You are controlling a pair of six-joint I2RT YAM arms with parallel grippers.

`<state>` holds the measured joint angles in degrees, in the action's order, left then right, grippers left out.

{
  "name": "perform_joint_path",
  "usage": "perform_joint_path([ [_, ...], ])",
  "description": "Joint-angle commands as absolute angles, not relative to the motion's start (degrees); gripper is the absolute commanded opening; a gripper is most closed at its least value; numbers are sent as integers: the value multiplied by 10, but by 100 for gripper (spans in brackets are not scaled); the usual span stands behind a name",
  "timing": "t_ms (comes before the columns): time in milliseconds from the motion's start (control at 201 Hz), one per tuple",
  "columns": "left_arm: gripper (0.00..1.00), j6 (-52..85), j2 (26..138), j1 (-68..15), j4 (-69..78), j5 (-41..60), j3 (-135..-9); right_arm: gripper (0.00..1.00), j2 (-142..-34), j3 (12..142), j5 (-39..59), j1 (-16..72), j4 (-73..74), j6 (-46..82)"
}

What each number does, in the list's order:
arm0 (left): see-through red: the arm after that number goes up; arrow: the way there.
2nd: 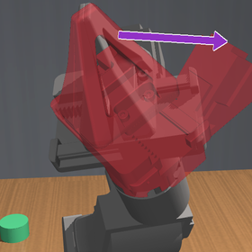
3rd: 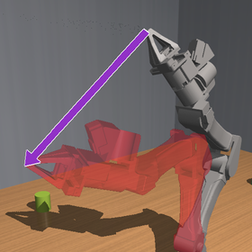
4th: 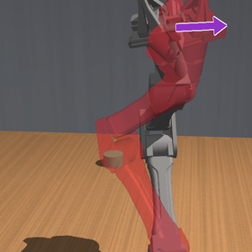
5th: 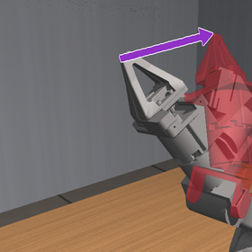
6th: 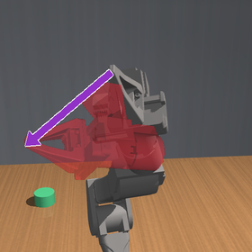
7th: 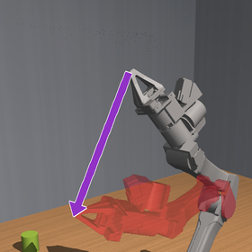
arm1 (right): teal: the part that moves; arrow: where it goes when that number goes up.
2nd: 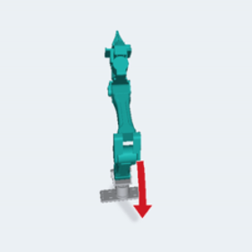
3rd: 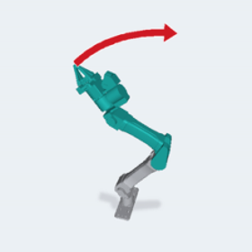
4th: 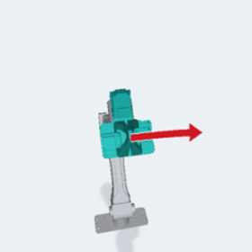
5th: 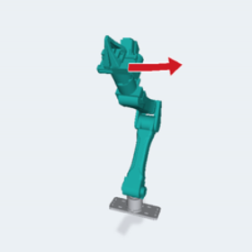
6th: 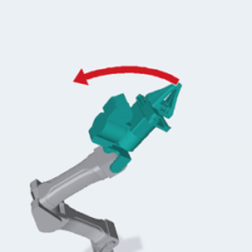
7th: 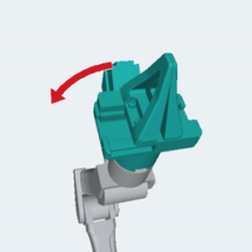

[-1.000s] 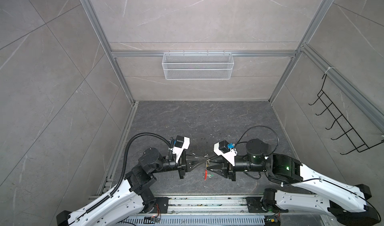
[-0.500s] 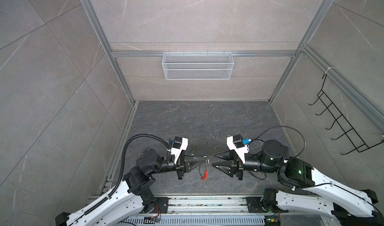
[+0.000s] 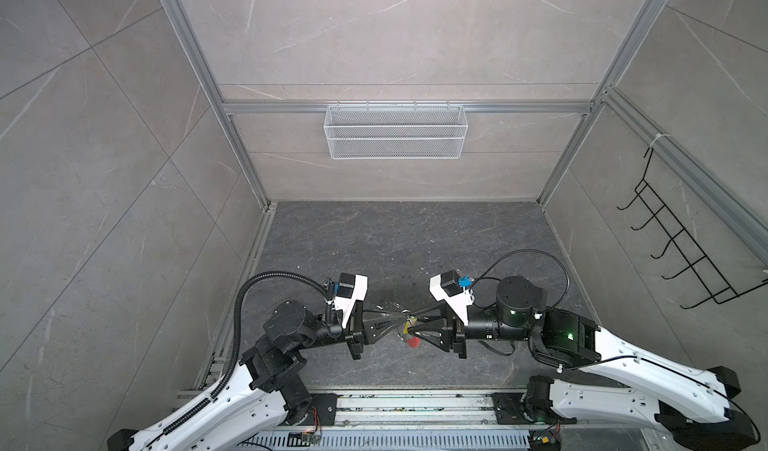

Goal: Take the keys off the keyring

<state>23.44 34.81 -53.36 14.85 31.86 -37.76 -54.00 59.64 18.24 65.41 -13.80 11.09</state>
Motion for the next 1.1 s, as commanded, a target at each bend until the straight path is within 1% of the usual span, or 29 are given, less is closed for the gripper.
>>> perform_joint_path([
  [0, 0, 242, 345, -534, 207, 326, -379, 28, -542, 591, 188, 657, -127, 109],
  [50, 0, 244, 345, -534, 215, 327, -376, 26, -545, 589, 193, 658, -124, 110],
  [134, 0, 244, 346, -534, 216, 328, -377, 27, -548, 590, 195, 657, -125, 111],
  [264, 0, 235, 343, -534, 196, 326, -381, 40, -539, 595, 197, 657, -142, 109],
  [329, 0, 231, 340, -534, 189, 325, -381, 43, -527, 598, 197, 658, -153, 107],
  [468, 0, 227, 335, -534, 184, 323, -377, 46, -501, 609, 179, 657, -184, 102],
  [637, 0, 225, 332, -534, 178, 328, -378, 47, -479, 622, 146, 657, -193, 99],
  [802, 0, 227, 333, -534, 178, 334, -379, 47, -498, 650, 152, 657, -185, 99],
  [956, 0, 228, 335, -534, 181, 340, -380, 40, -529, 666, 173, 658, -170, 105],
  [1091, 0, 228, 335, -534, 182, 342, -380, 37, -542, 668, 186, 657, -155, 112],
])
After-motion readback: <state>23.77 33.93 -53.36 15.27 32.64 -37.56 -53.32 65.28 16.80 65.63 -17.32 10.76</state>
